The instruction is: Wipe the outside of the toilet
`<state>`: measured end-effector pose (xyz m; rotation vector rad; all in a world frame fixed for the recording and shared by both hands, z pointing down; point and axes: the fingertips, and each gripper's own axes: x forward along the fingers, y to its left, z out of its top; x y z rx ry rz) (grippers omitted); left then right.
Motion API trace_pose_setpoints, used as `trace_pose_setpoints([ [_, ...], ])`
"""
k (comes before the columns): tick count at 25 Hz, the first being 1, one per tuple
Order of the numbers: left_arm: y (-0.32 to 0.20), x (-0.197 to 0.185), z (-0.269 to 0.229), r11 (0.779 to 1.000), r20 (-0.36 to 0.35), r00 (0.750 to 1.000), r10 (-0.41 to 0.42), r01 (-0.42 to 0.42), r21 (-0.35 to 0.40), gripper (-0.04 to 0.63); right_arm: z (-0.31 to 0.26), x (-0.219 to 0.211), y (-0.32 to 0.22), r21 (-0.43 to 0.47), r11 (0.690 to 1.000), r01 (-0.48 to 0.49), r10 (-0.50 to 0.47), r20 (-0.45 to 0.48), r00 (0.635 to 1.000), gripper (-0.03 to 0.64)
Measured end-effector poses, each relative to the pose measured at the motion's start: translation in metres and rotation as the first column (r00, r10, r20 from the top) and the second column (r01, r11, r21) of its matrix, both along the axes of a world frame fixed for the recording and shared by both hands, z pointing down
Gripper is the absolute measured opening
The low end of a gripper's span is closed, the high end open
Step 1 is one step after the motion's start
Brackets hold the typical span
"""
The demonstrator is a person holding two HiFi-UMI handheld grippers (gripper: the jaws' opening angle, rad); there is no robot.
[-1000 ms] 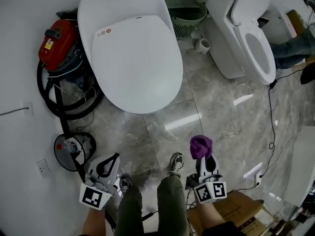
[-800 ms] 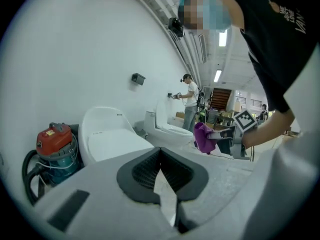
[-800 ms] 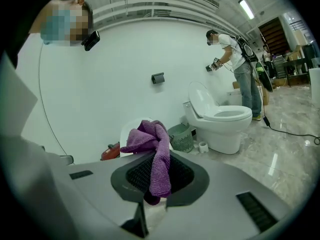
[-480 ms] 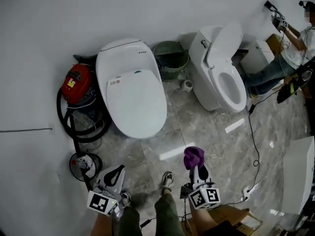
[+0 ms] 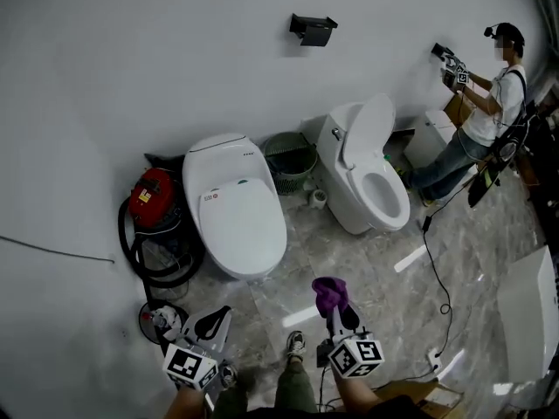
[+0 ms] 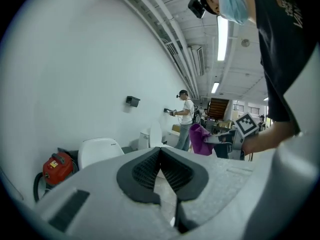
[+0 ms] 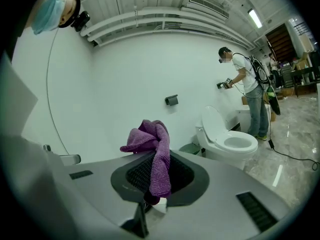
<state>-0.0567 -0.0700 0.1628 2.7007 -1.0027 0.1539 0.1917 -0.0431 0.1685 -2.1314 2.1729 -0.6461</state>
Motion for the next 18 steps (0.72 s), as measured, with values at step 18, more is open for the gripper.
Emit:
trace_pose_setpoints([
  [18,0.055,-0.044,-0.099,0.983,0.068,0.992,0.111,-0.12,0.142,0.006,-0.101,-0.081,0.071,0.086,0.995,0.056,-0.053,-0.046,0.998,0.044],
])
